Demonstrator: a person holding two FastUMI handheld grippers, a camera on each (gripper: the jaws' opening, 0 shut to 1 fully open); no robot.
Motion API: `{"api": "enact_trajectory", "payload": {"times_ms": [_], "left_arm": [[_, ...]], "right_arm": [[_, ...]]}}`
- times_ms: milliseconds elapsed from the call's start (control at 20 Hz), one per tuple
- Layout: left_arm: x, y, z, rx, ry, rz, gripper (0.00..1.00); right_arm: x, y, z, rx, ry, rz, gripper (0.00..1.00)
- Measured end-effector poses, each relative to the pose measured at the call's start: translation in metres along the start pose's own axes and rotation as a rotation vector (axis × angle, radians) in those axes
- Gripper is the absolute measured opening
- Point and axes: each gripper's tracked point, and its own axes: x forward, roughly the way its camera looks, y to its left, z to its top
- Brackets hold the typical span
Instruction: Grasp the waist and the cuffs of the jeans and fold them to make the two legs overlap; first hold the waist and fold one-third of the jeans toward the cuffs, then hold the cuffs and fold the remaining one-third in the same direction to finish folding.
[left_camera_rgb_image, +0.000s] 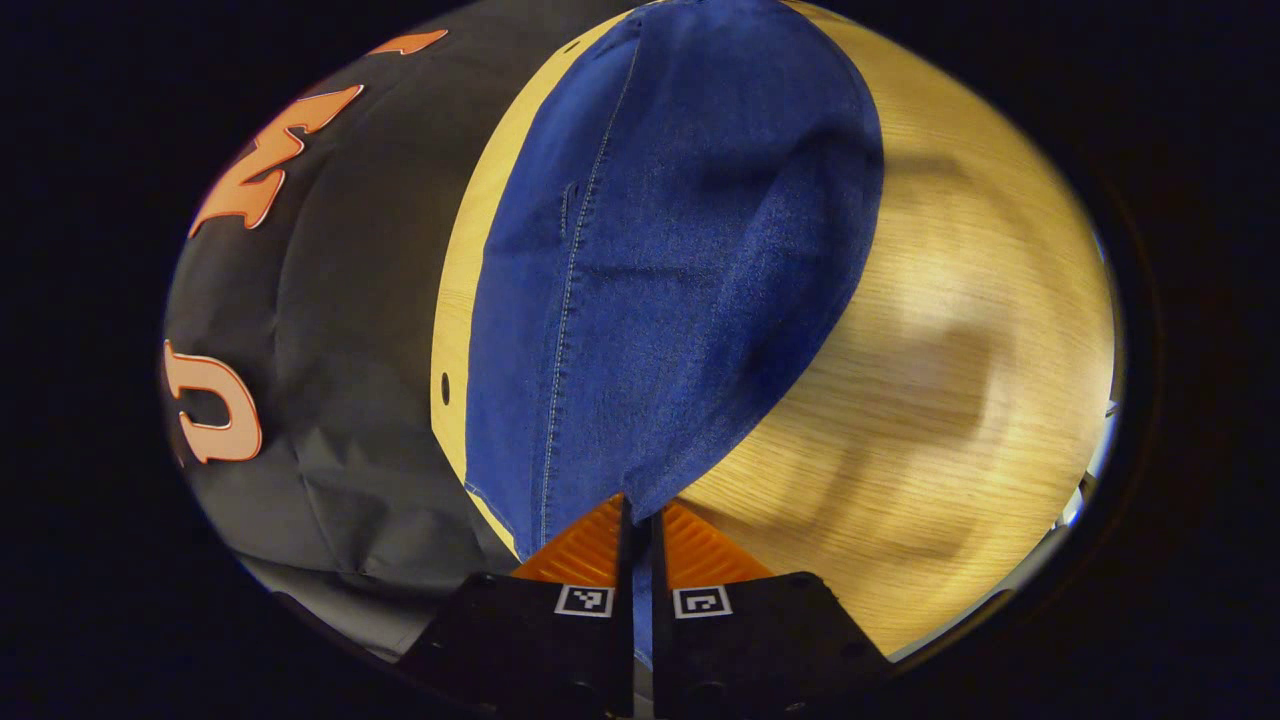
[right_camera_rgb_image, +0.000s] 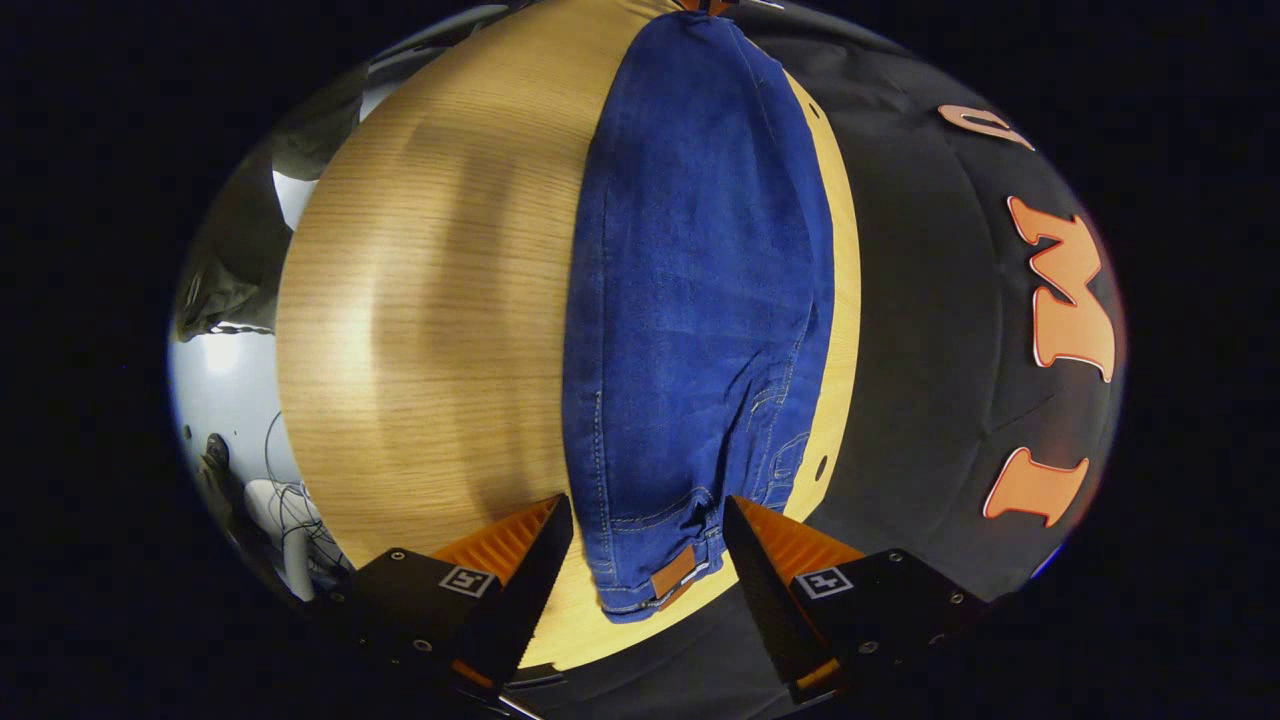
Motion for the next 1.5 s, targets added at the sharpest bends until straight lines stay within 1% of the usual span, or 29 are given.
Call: {"api": "enact_trajectory", "payload": {"times_ms": [100, 200, 250, 300, 350, 450, 500, 550, 600, 700, 800, 850, 900, 950, 1000, 1100, 1150, 1200, 1250, 1300, 1350, 1400, 1450, 1500], "left_arm": [[0.000, 0.001, 0.000, -0.001, -0.002, 0.006, 0.08], [-0.001, 0.002, 0.000, 0.011, -0.005, 0.018, 0.08], [0.000, 0.000, -0.001, 0.005, -0.018, 0.018, 0.08], [0.000, 0.000, -0.001, -0.007, -0.024, 0.013, 0.08], [-0.001, 0.001, -0.003, -0.006, -0.026, 0.005, 0.07], [0.001, -0.002, -0.004, -0.012, -0.037, -0.026, 0.08], [0.000, -0.003, -0.002, -0.011, -0.044, -0.048, 0.08], [-0.001, -0.004, -0.002, 0.007, -0.044, -0.084, 0.08], [-0.001, -0.005, -0.002, 0.026, -0.047, -0.105, 0.08], [-0.001, -0.007, -0.001, 0.024, -0.045, -0.135, 0.08], [0.000, -0.008, 0.000, 0.002, -0.047, -0.178, 0.07], [-0.003, -0.009, 0.003, -0.017, -0.055, -0.219, 0.06], [-0.007, -0.010, 0.002, -0.027, -0.061, -0.253, 0.06], [-0.010, -0.011, 0.005, -0.034, -0.079, -0.310, 0.06], [-0.014, -0.012, 0.006, -0.035, -0.086, -0.349, 0.06], [-0.008, -0.007, 0.010, -0.049, -0.100, -0.399, 0.06], [-0.003, -0.008, 0.014, -0.063, -0.100, -0.403, 0.06], [-0.002, -0.008, 0.019, -0.076, -0.112, -0.405, 0.06], [0.000, -0.004, 0.023, -0.075, -0.131, -0.410, 0.06], [0.001, -0.004, 0.022, -0.067, -0.121, -0.414, 0.06], [0.001, 0.000, 0.023, -0.063, -0.114, -0.399, 0.06], [0.000, 0.001, 0.023, -0.071, -0.113, -0.368, 0.06], [0.000, -0.001, 0.021, -0.063, -0.112, -0.352, 0.07], [0.003, 0.000, 0.017, -0.037, -0.107, -0.345, 0.07]], "right_arm": [[0.004, -0.006, 0.004, -0.002, -0.004, -0.024, 0.90], [0.009, -0.015, 0.010, -0.018, -0.018, -0.064, 0.88], [0.013, -0.019, 0.011, -0.016, -0.019, -0.073, 0.85], [0.017, -0.008, 0.007, 0.032, 0.005, -0.034, 0.83], [0.020, 0.005, 0.007, 0.078, 0.019, 0.005, 0.59], [0.018, 0.008, 0.005, 0.099, 0.023, 0.032, 0.11], [0.017, 0.009, 0.005, 0.124, 0.033, 0.077, 0.10], [0.014, 0.007, 0.002, 0.178, 0.037, 0.121, 0.10], [0.008, -0.005, -0.002, 0.219, 0.040, 0.134, 0.10], [-0.005, -0.017, -0.006, 0.288, 0.044, 0.166, 0.10], [-0.014, -0.028, -0.009, 0.356, 0.041, 0.236, 0.10], [-0.022, -0.036, -0.012, 0.383, 0.049, 0.285, 0.10], [-0.027, -0.045, -0.014, 0.396, 0.050, 0.314, 0.10], [-0.030, -0.059, -0.019, 0.418, 0.060, 0.341, 0.10], [-0.030, -0.073, -0.025, 0.441, 0.067, 0.358, 0.10], [-0.023, -0.101, -0.040, 0.427, 0.089, 0.329, 0.10], [-0.018, -0.112, -0.047, 0.434, 0.113, 0.296, 0.08], [-0.009, -0.124, -0.045, 0.435, 0.103, 0.235, 0.08], [-0.005, -0.127, -0.040, 0.467, 0.098, 0.234, 0.00], [0.002, -0.123, -0.039, 0.484, 0.106, 0.241, 0.00], [-0.002, -0.119, -0.037, 0.508, 0.121, 0.253, 0.00], [-0.004, -0.119, -0.034, 0.582, 0.113, 0.232, 0.00], [-0.006, -0.110, -0.030, 0.670, 0.090, 0.233, 0.00], [-0.013, -0.100, -0.028, 0.763, 0.098, 0.235, 0.01]]}}
